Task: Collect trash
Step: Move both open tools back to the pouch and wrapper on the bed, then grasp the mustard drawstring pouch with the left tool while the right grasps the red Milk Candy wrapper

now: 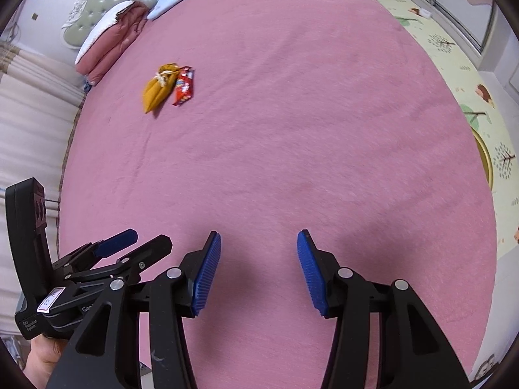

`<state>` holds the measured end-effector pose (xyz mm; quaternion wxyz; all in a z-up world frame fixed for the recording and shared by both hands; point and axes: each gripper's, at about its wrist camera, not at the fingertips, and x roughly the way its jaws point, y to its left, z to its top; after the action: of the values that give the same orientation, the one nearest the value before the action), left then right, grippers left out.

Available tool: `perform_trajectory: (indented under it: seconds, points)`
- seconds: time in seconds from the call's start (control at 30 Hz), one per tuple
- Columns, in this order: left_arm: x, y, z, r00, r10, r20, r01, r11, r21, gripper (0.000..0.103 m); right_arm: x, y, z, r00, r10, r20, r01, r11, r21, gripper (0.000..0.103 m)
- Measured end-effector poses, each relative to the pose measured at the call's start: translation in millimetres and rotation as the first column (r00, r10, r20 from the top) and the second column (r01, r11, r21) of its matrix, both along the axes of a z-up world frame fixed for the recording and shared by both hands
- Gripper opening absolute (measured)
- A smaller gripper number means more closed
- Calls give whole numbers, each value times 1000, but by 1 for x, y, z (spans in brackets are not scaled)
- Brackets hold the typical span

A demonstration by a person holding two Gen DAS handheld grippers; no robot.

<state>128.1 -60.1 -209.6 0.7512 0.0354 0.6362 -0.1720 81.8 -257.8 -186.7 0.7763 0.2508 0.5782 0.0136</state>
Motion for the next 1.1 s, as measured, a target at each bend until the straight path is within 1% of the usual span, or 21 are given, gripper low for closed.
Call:
perform_trajectory:
  seconds: [0.17, 0.33, 0.43, 0.5, 0.63, 0.73, 0.97, 1.1]
  points:
    - [23, 10, 8, 999, 21, 36, -22, 999, 31, 82, 32, 9, 2, 998, 59, 22, -59, 998, -1, 50]
    - [46, 23, 7, 996, 80, 33, -82, 996, 42, 83, 69, 13, -5, 994, 111, 23, -111, 994, 17, 50]
    - [68, 33, 3, 992, 124, 24, -124, 992, 37, 83, 94, 16, -8, 991, 136, 22, -136, 991, 8, 50]
    - [78, 37, 2, 991, 133, 25, -134, 990, 40, 83, 108, 18, -9, 989, 144, 29, -145, 989, 11, 50]
    - [105, 44, -3, 991, 131, 33, -133, 990, 56, 83, 135, 29, -12, 986, 166, 25, -166, 986, 2, 50]
    - [127, 49, -8, 991, 130, 37, -132, 989, 59, 85, 153, 37, -14, 984, 178, 21, -178, 984, -13, 50]
    - [176, 62, -23, 995, 83, 49, -87, 992, 92, 85, 193, 57, -25, 983, 181, 3, -181, 983, -26, 50]
    - [208, 71, -34, 997, 56, 48, -61, 991, 118, 85, 217, 66, -34, 985, 174, -3, -174, 985, -14, 50]
